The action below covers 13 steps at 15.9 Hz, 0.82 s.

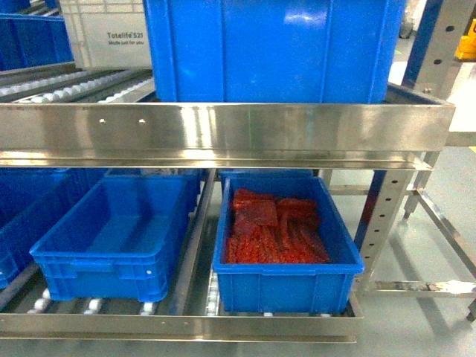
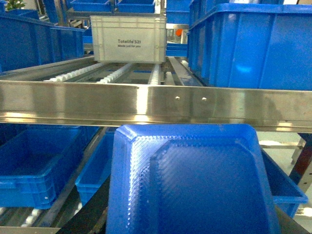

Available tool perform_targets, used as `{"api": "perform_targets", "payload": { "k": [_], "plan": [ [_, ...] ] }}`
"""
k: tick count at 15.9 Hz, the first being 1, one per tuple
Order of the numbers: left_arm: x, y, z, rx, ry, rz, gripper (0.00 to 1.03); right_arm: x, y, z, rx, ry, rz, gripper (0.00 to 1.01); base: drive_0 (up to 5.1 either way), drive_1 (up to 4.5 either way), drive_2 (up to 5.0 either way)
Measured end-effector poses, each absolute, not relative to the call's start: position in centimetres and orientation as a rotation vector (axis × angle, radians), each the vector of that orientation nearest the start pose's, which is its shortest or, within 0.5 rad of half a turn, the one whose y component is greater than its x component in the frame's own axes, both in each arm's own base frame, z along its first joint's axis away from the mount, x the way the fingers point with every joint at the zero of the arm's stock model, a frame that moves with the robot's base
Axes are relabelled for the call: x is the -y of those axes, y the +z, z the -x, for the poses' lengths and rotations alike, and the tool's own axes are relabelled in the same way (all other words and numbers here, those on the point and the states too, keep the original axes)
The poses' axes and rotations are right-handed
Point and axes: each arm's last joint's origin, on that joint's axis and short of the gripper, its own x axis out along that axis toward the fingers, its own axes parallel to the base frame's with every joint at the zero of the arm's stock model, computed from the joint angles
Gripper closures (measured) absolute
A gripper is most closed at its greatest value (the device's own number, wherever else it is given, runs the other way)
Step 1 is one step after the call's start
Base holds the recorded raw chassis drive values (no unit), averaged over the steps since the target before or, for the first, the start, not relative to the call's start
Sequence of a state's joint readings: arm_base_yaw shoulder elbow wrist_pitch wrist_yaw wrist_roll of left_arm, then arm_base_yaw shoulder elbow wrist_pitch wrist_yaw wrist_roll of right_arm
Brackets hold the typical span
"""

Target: Sort blue parts and orange caps into right shelf containers

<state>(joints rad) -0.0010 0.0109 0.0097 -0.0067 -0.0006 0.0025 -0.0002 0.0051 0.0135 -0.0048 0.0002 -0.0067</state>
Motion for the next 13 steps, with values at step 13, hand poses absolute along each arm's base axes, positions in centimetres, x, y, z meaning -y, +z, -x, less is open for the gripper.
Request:
{"api": "perform_targets", "payload": {
  "k": [13],
  "plan": [
    [0.01,16.51,-9.78,-0.01,-0.001,-0.002,0.6,0.0,16.72,-9.72,0.003,0.0,0.007,0.63,-5.1,2.36,2.4]
  ]
}}
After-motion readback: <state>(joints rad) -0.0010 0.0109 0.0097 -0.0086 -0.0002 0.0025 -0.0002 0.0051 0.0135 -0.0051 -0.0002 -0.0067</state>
